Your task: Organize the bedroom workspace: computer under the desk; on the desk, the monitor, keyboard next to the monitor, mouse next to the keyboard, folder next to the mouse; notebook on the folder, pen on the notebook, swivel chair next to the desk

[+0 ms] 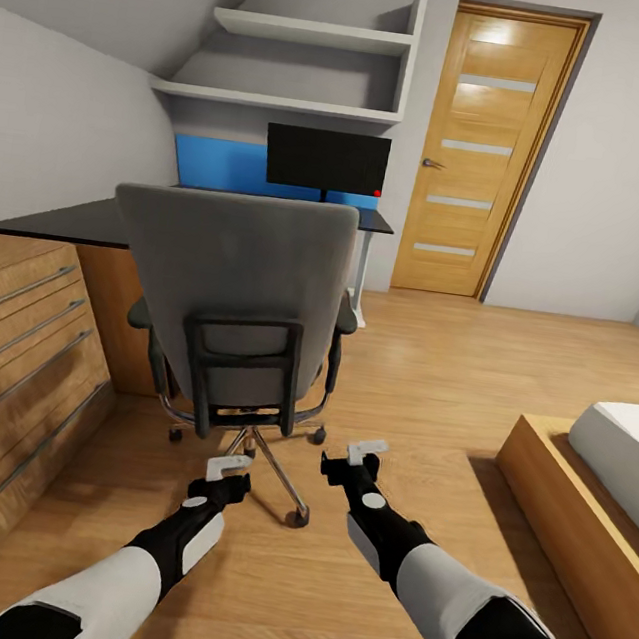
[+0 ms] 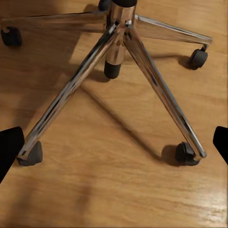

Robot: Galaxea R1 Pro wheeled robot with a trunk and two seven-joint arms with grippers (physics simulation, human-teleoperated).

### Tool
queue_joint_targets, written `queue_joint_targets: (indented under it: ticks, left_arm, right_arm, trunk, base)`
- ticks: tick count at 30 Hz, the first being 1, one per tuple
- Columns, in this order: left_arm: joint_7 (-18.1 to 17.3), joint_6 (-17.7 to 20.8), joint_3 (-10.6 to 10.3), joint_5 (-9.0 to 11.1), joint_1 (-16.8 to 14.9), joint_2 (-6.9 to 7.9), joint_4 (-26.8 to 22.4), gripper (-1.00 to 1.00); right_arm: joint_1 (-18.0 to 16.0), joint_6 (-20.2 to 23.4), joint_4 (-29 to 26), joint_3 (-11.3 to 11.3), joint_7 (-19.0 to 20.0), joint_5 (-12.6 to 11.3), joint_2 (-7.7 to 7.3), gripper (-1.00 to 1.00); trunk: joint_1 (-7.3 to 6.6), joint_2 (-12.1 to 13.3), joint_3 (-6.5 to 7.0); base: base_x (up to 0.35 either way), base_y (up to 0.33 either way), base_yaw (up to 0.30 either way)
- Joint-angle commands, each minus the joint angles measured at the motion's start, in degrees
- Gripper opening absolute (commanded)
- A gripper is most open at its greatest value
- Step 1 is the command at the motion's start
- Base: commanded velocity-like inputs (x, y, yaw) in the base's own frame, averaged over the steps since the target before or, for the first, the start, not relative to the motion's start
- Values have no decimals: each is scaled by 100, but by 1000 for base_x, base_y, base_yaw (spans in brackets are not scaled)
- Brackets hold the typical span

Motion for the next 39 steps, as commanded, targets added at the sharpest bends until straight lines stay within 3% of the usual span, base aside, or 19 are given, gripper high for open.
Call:
queue_joint_targets:
  ticks: [1, 4, 8, 25, 39]
  left_arm:
    - [2, 9, -59, 46, -3, 36, -29, 100]
    - [-47, 105, -62, 37, -3, 61, -126, 100]
    - [51, 18, -75, 16, -4, -1, -205, 100]
    - [143, -521, -101, 10, -4, 84, -181, 100]
    - [143, -525, -101, 10, -4, 85, -181, 100]
  right_arm:
    - [28, -53, -6, 54, -9, -45, 33, 100]
    - [96, -126, -7, 55, -14, -45, 123, 100]
    - [99, -95, -15, 56, -28, -43, 123, 100]
    - [110, -111, -46, 63, -42, -36, 123, 100]
    - [110, -117, -47, 74, -50, -44, 123, 100]
  trunk:
    - [-1, -2, -5]
    - [-1, -2, -5]
    - [-1, -2, -5]
    - [-1, -2, -5]
    - [-1, -2, -5]
  base:
    - [0, 0, 0]
    - [0, 0, 0]
    - [0, 0, 0]
    - [-34, 28, 0]
    - [-81, 80, 4]
